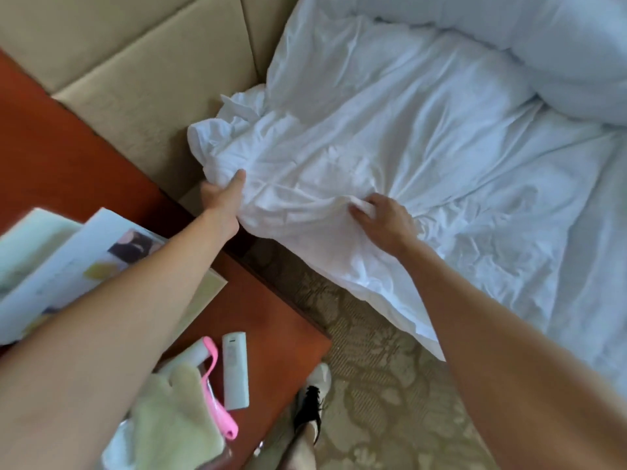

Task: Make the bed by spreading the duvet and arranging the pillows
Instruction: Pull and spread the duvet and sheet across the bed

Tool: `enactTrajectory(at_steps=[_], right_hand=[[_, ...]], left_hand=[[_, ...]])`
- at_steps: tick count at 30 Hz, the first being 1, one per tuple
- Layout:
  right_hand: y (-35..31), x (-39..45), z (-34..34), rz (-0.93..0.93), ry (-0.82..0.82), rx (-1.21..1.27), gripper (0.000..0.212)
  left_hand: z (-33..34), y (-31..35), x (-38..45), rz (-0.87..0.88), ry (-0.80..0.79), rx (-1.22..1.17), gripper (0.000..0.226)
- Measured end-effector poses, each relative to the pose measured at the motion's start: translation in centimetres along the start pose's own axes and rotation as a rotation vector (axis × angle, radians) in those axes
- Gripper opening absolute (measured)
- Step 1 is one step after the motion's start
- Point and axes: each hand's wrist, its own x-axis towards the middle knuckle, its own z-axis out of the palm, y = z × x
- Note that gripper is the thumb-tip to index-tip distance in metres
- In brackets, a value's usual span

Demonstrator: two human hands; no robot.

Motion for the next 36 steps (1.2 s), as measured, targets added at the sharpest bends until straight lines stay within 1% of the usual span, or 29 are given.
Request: enactTrajectory(at_steps=[2,3,4,5,7,8,10,13,14,16,20,24,28,31,36], right_hand=[[-0.2,-0.7,-0.8,-0.064,-0.114,-0.046,0.038],[-0.1,-1.1,-1.3,-0.087,-0.131,-0.015,0.035],[0.2,-1.7,-1.8,-0.106,-0.126,0.039,0.029],[0.6,-2.3,-2.5,-0.112,-0.109,0.086,0.022],[2.4,-3.8,-4.1,-0.100,-0.075,0.122,0.013],[3.7,-4.7,-4.9,-0.088,-0.071,0.109,0.011],[7.1,-6.9,-6.7,-0.037,-0.088,0.072,0.010],[14.1,-10.8,-9.5,0.055,-0.099,0.025,0.009],[16.6,-12.2,-10.6,0.080,-0.089,0.014,0.008],[21.6,-15.4,-13.1,0.127,-0.069,-0.011,0.009],[32.0,-22.6,-17.7,0.235,-0.043,-0.023,0.009],[41.4,-29.5,-22.1,0.302,0.001,-0.041,0.008],[48.5,-34.7,-25.8,0.371,0.040,-0.050,0.010],[53.0,-37.1,-27.3,0.419,0.057,-0.022,0.015],[60.4,-38.0,-28.8,0.513,0.086,-0.031,0.019]], left_hand=[[0.0,0.2,-0.7,-0.068,-0.072,0.081,0.069],[0.0,0.0,-1.3,-0.086,-0.113,0.157,0.070],[0.2,-0.3,-1.9,-0.063,-0.148,0.260,0.067],[0.6,-0.6,-3.0,0.006,-0.177,0.396,0.058],[1.7,-1.1,-5.7,0.185,-0.242,0.673,0.027],[2.5,-1.5,-7.1,0.257,-0.292,0.776,0.015],[4.6,-2.6,-10.3,0.339,-0.417,0.930,0.012],[8.6,-4.8,-15.7,0.464,-0.511,1.101,0.016],[10.0,-5.7,-17.8,0.517,-0.527,1.131,0.017],[12.9,-7.6,-22.2,0.561,-0.574,1.162,0.018],[18.1,-11.5,-31.6,0.602,-0.700,1.204,0.017],[23.5,-15.0,-40.7,0.646,-0.808,1.223,0.016],[29.0,-18.0,-48.4,0.720,-0.887,1.239,0.014],[33.1,-20.5,-53.1,0.732,-0.981,1.257,0.015],[40.1,-25.2,-59.4,0.751,-1.148,1.288,0.016]])
